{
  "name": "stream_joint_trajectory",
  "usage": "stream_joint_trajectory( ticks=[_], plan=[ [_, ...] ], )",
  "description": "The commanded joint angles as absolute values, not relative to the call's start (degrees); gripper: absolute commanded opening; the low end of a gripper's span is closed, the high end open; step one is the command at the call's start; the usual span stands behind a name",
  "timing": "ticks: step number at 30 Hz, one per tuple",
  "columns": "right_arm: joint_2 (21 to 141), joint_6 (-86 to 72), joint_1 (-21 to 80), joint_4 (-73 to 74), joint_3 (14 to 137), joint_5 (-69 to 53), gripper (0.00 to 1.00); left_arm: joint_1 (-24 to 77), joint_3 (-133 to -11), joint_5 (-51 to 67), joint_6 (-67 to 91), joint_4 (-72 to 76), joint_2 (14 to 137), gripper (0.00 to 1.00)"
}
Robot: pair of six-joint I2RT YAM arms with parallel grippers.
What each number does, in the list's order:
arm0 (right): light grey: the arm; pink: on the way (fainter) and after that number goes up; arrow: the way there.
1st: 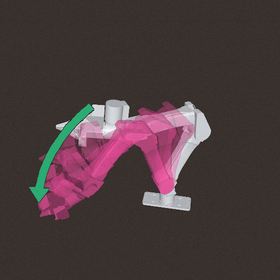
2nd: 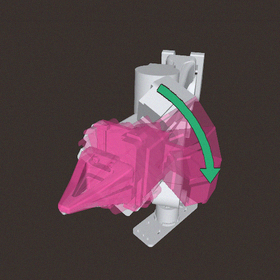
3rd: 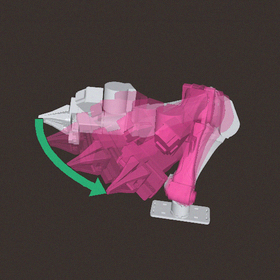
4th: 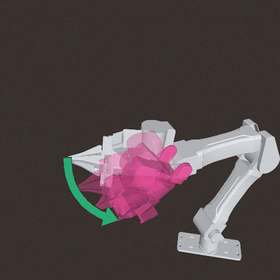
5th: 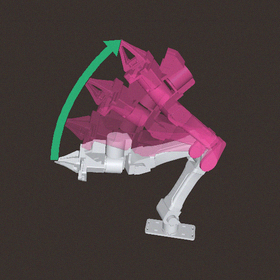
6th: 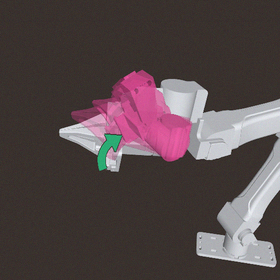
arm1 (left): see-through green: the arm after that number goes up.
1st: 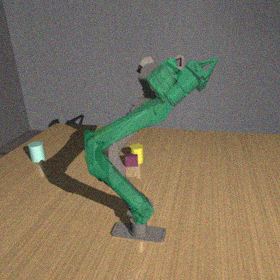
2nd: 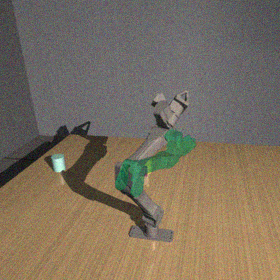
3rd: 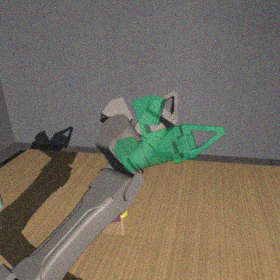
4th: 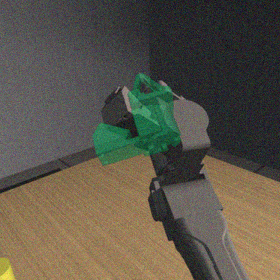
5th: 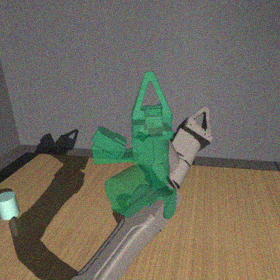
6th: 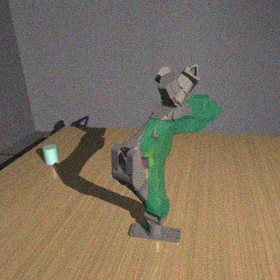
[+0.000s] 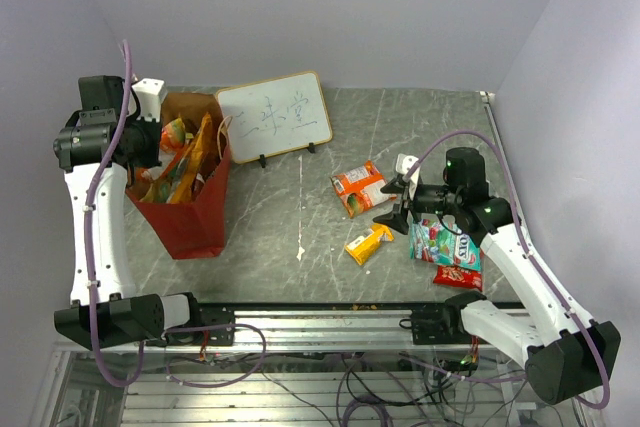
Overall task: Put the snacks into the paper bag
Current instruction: Place the snack at the center of the board.
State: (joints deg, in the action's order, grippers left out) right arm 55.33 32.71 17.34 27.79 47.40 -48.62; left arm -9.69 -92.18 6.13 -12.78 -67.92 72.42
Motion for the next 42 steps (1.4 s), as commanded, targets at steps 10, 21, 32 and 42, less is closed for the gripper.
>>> stream_joint_trajectory(
  ticks=[10,21,32,42],
  plan=[
    [55.5,33.1,18.2,28.3,49.1,-47.8,0.72,-10.3,-89.3,9.4,-7.6,-70.4,73.1,0.07],
    [55.9,32.4,18.1,27.3,48.5,-46.8,0.72,-10.3,-88.3,6.6,-6.7,-68.2,72.4,0.07],
    [55.8,32.1,18.0,26.6,48.2,-46.3,0.72,-12.8,-87.0,9.3,-3.9,-65.8,67.0,0.07],
    [55.4,32.6,18.0,27.3,48.5,-46.7,0.72,-12.7,-83.7,7.3,-5.2,-64.7,69.8,0.09]
  ],
)
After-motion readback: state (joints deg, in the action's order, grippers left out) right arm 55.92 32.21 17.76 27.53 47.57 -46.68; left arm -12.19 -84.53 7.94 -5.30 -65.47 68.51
